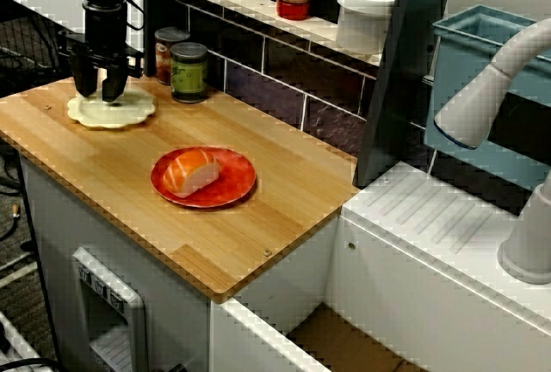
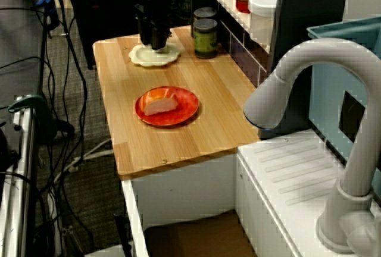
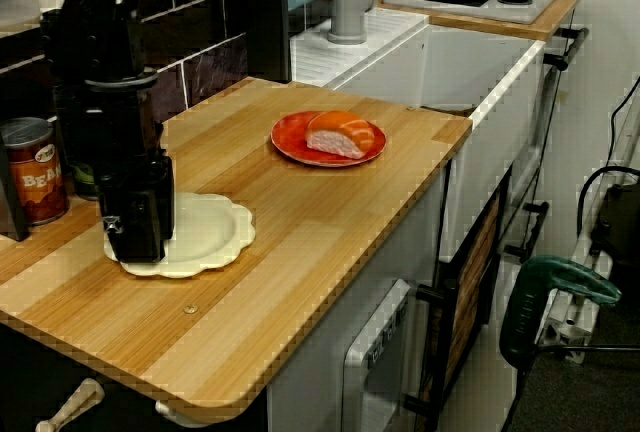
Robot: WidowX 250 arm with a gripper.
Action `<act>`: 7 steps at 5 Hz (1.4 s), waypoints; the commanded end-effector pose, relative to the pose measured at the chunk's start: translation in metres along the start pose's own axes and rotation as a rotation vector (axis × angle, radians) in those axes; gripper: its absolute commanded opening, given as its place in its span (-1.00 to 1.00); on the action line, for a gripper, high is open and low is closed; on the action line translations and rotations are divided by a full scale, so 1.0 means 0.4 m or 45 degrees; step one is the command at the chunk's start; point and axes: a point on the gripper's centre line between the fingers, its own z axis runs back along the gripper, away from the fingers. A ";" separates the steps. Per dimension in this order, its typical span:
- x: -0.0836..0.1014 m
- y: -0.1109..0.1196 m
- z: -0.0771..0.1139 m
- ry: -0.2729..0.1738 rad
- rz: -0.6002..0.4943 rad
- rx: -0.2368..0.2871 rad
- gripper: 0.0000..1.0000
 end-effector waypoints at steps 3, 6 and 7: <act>-0.066 -0.073 0.129 -0.006 -0.248 -0.201 1.00; -0.154 -0.220 0.164 -0.091 -0.254 -0.238 1.00; -0.183 -0.275 0.171 -0.113 -0.297 -0.208 1.00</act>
